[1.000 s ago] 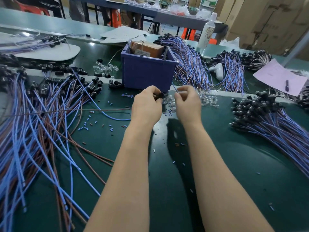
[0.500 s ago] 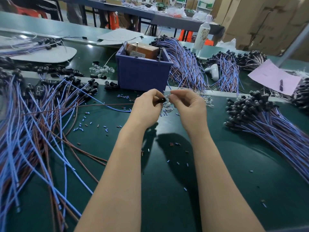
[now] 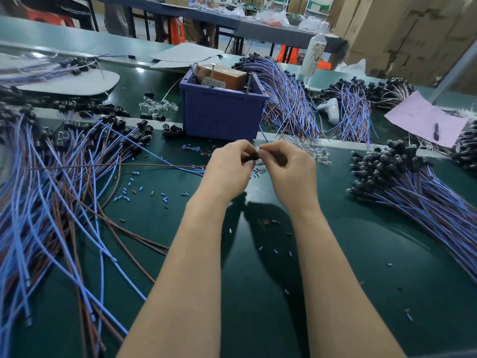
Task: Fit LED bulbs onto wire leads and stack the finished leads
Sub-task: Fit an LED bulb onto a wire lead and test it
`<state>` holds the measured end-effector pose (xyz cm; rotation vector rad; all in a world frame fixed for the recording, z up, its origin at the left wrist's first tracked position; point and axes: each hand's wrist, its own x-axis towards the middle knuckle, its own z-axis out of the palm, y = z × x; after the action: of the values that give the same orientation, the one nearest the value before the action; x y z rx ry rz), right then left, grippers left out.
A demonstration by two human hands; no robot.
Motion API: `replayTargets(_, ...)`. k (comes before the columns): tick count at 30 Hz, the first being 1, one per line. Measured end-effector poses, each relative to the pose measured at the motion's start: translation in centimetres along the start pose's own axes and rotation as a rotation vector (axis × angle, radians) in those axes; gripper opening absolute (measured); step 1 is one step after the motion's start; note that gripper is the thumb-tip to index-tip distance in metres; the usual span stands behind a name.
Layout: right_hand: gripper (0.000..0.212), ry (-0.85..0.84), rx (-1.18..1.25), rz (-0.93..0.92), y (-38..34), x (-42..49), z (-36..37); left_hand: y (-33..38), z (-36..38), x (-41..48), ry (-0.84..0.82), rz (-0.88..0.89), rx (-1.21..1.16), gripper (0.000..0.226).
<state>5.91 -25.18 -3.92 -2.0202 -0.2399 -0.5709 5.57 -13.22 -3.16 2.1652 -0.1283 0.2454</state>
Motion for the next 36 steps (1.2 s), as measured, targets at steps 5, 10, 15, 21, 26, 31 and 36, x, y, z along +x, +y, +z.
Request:
replayTargets(5, 0.009, -0.005, 0.065, 0.091, 0.2, 0.4, -0.7, 0.4, 0.0, 0.0, -0.001, 0.030, 0.081, 0.018)
replayTargets(10, 0.010, -0.021, 0.290, 0.220, 0.4, 0.4, -1.1, 0.5, -0.2, -0.2, -0.026, -0.009, 0.123, 0.011)
replayTargets(15, 0.009, -0.042, 0.507, 0.356, 0.7, 0.4, -1.0, 0.7, -0.2, -0.4, -0.057, 0.042, 0.058, 0.013)
replayTargets(21, 0.013, -0.082, 0.679, 0.486, 0.6, 0.2, -0.2, 0.2, -0.1, -0.2, -0.026, 0.086, 0.092, 0.012)
replayTargets(26, 0.015, -0.076, 0.821, 0.550, 0.4, 0.0, 0.2, 0.0, -0.1, -0.1, -0.004, 0.087, 0.093, 0.013)
replayTargets(31, 0.022, -0.072, 0.887, 0.613, 0.7, 0.4, 0.0, 0.2, 0.3, 0.0, 0.021, 0.028, 0.057, 0.014)
replayTargets(36, 0.017, -0.086, 0.707, 0.535, 0.8, 0.2, 0.1, 0.3, 0.7, -0.1, 0.011, -0.025, 0.042, 0.016)
